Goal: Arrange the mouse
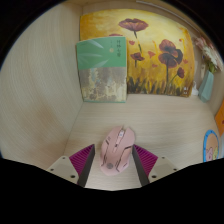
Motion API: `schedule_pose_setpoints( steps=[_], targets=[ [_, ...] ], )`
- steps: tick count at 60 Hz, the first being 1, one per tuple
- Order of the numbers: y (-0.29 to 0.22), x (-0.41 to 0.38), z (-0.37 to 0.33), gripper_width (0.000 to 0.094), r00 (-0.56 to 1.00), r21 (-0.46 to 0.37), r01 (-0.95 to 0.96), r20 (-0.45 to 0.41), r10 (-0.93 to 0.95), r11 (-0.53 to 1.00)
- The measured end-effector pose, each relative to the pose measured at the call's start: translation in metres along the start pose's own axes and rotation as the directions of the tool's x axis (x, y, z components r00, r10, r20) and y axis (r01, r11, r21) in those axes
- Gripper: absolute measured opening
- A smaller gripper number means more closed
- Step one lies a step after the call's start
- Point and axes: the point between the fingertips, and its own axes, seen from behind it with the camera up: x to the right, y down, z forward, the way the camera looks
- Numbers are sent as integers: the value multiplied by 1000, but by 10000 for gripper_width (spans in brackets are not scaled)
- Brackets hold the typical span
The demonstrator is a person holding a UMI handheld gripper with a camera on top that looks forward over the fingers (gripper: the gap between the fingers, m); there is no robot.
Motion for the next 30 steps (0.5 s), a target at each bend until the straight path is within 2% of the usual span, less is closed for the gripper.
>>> schedule_pose_setpoints(
  steps=[9,18,20,25,30],
  targets=[
    [-12,-18,18,747,1000,-6,15,25,-15,1000],
    [-9,-16,25,723,997,-39,71,-29,-72,997],
    [-9,-18,25,704,996,-43,80,-34,-81,996],
    [-11,-18,25,576,997,-36,71,-38,-72,997],
    [-11,-17,27,520,997,-33,67,-34,-68,997]
  ],
)
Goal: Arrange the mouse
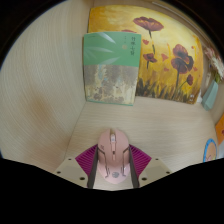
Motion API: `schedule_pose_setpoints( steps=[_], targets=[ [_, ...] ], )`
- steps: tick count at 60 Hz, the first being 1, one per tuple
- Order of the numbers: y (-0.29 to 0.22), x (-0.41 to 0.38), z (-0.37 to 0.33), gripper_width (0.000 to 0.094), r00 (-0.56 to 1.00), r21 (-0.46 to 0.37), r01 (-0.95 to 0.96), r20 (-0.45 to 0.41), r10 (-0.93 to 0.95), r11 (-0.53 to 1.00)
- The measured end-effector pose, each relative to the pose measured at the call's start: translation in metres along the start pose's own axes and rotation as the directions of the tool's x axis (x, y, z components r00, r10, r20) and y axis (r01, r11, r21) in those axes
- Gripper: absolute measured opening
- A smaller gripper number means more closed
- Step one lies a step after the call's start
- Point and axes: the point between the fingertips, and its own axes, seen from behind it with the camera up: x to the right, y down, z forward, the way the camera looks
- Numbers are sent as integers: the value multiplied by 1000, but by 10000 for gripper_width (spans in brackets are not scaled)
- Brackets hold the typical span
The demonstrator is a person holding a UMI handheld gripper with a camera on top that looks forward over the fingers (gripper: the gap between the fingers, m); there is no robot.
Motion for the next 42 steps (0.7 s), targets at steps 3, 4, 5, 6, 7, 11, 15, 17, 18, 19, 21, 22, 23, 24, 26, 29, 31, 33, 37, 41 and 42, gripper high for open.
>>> schedule_pose_setpoints(
  steps=[3,4,5,6,7,11,15,17,18,19,21,22,23,24,26,29,31,33,37,41,42],
  targets=[
    [0,1,0,486,1000,2,8,0,-8,1000],
    [0,1,0,461,1000,1,14,2,-14,1000],
    [0,2,0,446,1000,0,21,2,-21,1000],
    [1,2,0,427,1000,-7,23,3,-23,1000],
    [1,2,2,416,1000,-9,22,5,-22,1000],
    [0,1,0,379,999,-40,20,26,-19,999],
    [-4,7,-5,380,999,-63,15,37,-13,998],
    [-14,11,-14,380,999,-43,18,44,-17,999],
    [-21,15,-20,381,999,-30,17,45,-16,999],
    [-29,19,-26,382,999,-15,15,45,-14,1000],
    [-47,30,-41,380,999,22,21,41,-22,1000],
    [-57,37,-50,378,999,43,26,38,-27,999],
    [-68,44,-58,379,999,63,30,32,-32,998],
    [-79,52,-66,379,999,86,32,24,-34,996],
    [-100,71,-86,380,999,128,42,9,-43,991],
    [-132,100,-117,379,999,194,53,-18,-51,979],
    [-152,122,-137,380,998,241,56,-41,-48,969],
    [-170,144,-157,380,998,274,58,-53,-45,960],
    [-194,188,-192,382,996,340,58,-80,-33,939],
    [-201,237,-216,379,993,368,69,-119,-27,927],
    [-201,250,-221,380,991,369,75,-133,-28,926]
  ],
)
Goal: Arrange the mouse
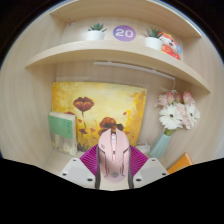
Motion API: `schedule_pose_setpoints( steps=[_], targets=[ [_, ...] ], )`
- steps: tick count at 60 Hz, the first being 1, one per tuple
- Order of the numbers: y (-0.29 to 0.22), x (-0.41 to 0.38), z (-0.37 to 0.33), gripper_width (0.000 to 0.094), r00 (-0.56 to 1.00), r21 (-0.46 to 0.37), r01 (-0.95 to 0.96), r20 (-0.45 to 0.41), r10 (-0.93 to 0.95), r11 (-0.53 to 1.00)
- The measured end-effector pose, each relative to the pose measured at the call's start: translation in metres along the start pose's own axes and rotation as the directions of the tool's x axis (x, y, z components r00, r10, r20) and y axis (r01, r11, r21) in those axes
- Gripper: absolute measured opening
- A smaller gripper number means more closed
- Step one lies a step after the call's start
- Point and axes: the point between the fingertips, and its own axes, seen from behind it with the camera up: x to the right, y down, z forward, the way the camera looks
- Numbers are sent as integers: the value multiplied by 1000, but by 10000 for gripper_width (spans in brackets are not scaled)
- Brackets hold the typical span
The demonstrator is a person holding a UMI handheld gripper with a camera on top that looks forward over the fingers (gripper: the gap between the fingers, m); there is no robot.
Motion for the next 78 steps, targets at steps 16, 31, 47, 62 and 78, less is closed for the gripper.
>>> schedule_pose_setpoints(
  steps=[16,31,47,62,78],
  targets=[
    [111,150,-8,377,994,-144,-32,-111,16,989],
    [280,155,9,377,995,-388,-93,-54,78,917],
    [339,138,9,393,997,-463,-80,-21,79,883],
    [342,141,9,560,990,-505,-138,-50,130,852],
    [244,131,-25,686,996,-409,-88,-41,78,908]
  ],
)
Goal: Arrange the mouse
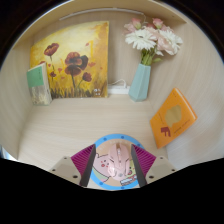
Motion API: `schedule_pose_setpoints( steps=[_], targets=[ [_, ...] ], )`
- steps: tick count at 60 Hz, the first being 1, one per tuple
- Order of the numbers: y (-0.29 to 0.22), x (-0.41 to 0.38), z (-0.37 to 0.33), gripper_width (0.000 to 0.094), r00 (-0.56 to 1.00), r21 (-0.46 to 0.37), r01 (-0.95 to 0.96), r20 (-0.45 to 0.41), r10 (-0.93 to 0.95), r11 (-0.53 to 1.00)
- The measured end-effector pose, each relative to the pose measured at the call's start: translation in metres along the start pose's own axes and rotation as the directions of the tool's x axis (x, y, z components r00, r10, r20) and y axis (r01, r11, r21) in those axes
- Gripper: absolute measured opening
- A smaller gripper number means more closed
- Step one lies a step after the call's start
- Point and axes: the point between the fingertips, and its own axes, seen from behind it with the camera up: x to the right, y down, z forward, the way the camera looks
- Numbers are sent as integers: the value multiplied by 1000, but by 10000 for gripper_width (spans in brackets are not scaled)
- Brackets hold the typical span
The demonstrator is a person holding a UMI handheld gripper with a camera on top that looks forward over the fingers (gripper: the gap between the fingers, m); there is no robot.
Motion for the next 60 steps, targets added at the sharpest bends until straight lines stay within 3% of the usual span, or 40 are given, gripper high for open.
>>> schedule_pose_setpoints(
  steps=[13,25,60],
  targets=[
    [-71,-53,-90,687,1000,170,-11,16,8,985],
    [-81,-116,-146,695,997,251,-22,76,3,968],
    [-21,-198,-192,695,992,248,27,109,-55,968]
  ],
)
